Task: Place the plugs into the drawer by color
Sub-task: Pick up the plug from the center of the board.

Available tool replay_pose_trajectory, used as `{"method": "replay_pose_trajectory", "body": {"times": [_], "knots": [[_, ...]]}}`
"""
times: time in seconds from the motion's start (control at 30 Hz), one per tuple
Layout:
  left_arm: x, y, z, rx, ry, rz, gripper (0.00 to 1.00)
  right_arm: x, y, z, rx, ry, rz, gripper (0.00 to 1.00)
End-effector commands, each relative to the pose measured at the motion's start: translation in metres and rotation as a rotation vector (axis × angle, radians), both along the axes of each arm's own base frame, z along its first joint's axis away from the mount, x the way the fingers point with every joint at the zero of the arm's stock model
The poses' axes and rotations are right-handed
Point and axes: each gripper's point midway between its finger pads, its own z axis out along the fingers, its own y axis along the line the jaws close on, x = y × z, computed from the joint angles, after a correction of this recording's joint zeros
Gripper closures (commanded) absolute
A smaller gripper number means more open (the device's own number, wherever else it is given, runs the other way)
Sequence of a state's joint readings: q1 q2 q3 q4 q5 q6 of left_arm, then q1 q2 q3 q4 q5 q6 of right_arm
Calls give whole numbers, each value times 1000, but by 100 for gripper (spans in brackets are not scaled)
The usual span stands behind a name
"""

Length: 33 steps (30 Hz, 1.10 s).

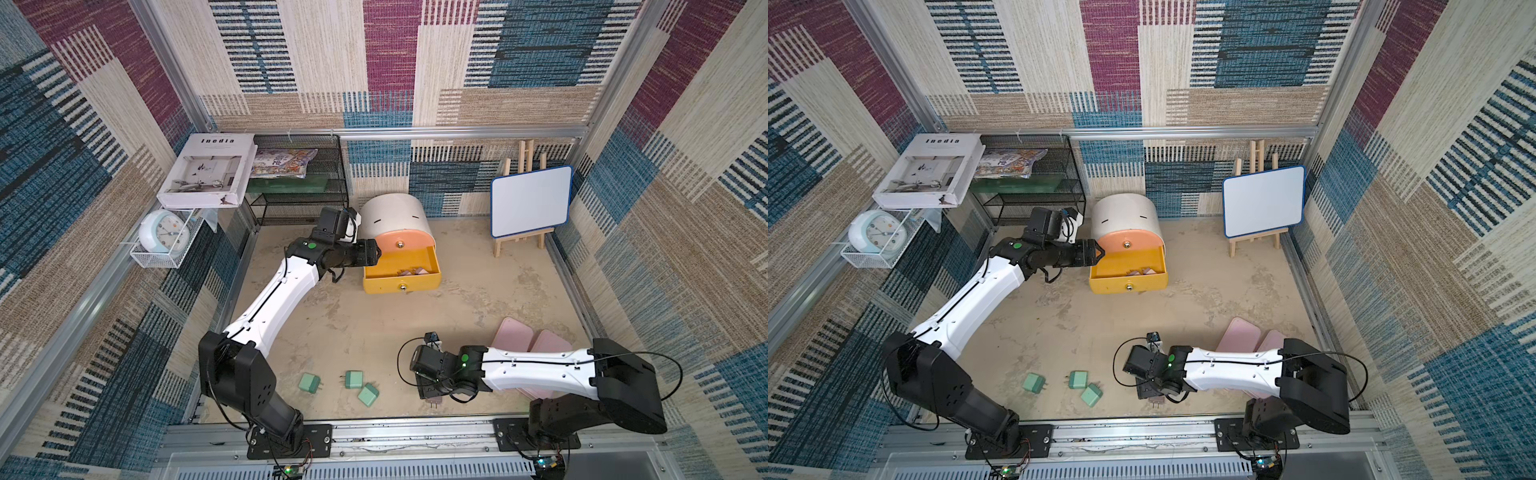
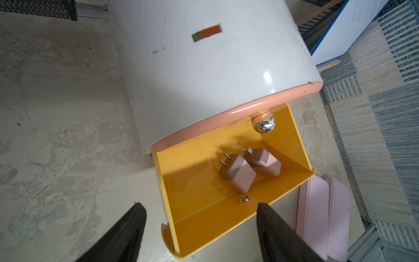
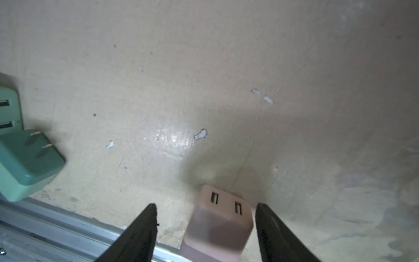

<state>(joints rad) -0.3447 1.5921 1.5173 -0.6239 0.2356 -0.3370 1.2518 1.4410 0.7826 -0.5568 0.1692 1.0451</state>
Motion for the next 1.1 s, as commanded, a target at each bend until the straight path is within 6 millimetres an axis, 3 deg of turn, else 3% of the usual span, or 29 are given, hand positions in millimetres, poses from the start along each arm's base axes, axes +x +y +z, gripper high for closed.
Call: {"method": "replay_pose_trajectory", "body": {"times": [0.0, 0.33, 0.5, 0.67, 0.77, 0.87, 1.07], "knots": [[1, -3, 9, -24, -27, -9, 19, -1, -9, -4, -46, 5, -35, 28], [2, -3, 6, -21, -22, -7, 19, -7, -8, -19, -77, 39, -24, 34], [2, -3, 7, -20, -23, -6, 19, -2, -6, -11, -62, 11, -28, 51], [3, -1, 10, -16, -30, -1, 19, 11, -6, 5, -81, -60, -51, 57], [6, 0, 17, -14, -47, 8, 19, 31, 0, 24, -108, -134, -17, 57], [11, 2, 29, -7, -65, 19, 19, 63, 14, 56, -86, -216, 23, 58], [27, 4, 54, -15, -110, 49, 18, 142, 33, 142, 9, -426, 66, 58]]}}
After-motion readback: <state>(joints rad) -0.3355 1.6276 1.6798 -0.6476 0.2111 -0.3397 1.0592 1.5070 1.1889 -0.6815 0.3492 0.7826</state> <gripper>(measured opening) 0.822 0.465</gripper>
